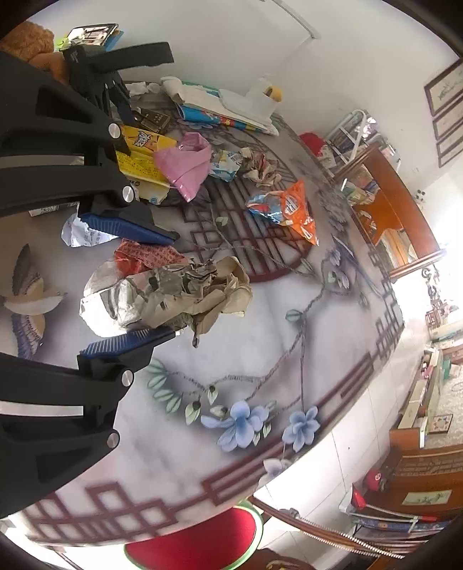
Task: Collect trash
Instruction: 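Grasp the yellow iced-tea carton with the left tool while the right tool grasps the crumpled paper bundle, then lift the carton and paper bundle and carry both toward the red bin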
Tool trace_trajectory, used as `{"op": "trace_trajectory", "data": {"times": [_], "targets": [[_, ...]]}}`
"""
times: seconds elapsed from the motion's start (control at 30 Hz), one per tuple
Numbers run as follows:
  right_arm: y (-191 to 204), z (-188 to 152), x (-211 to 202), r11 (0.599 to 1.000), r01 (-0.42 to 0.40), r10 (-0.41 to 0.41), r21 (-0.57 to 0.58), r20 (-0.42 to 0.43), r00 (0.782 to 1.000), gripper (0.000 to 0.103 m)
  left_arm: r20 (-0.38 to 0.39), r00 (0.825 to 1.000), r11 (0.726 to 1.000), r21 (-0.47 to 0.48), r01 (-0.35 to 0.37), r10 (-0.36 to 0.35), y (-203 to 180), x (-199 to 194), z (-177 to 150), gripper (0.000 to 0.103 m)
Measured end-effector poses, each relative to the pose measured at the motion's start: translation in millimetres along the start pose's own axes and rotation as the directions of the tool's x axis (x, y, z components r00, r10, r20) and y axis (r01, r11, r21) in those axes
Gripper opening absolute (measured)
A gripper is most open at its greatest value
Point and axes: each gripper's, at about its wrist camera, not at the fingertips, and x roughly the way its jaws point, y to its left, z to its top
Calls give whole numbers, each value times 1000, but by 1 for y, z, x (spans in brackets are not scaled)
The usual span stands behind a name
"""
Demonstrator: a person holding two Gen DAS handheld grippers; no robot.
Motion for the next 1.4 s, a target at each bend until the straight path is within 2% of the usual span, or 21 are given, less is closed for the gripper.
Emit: {"op": "trace_trajectory", "data": {"times": [0.1, 0.17, 0.2, 0.4, 0.57, 0.8, 1.0, 1.17, 1.4], "targets": [[-5, -3, -9, 1000, 9, -9, 17, 17, 1000, 46, 0, 1000, 999, -38, 2, -2, 5, 3, 7, 83], [-10, -6, -17, 999, 13, -14, 40, 34, 999, 46, -6, 1000, 998, -65, 4, -4, 11, 4, 9, 76], [-13, -8, -20, 999, 14, -16, 51, 43, 999, 46, -16, 1000, 997, -70, 12, -13, 12, 4, 8, 68], [-36, -17, -37, 992, 9, -20, 129, 85, 996, 46, -36, 999, 998, -59, 28, -30, 1, 5, 17, 62], [-57, -26, -46, 981, 14, -32, 193, 93, 995, 46, 14, 999, 999, -23, 39, -38, -25, -4, 23, 59], [-67, -30, -58, 978, 24, -48, 207, 113, 992, 46, 94, 993, 998, 15, 64, -66, -49, -28, 32, 59], [-73, -30, -65, 978, 24, -51, 208, 129, 990, 46, 173, 980, 995, 16, 99, -100, -64, -56, 38, 59], [-76, -29, -74, 979, 27, -58, 204, 150, 987, 46, 239, 959, 988, 13, 152, -150, -74, -80, 38, 59], [-82, -29, -83, 980, 41, -75, 194, 169, 983, 46, 280, 934, 975, 38, 217, -219, -98, -94, 43, 59]]}}
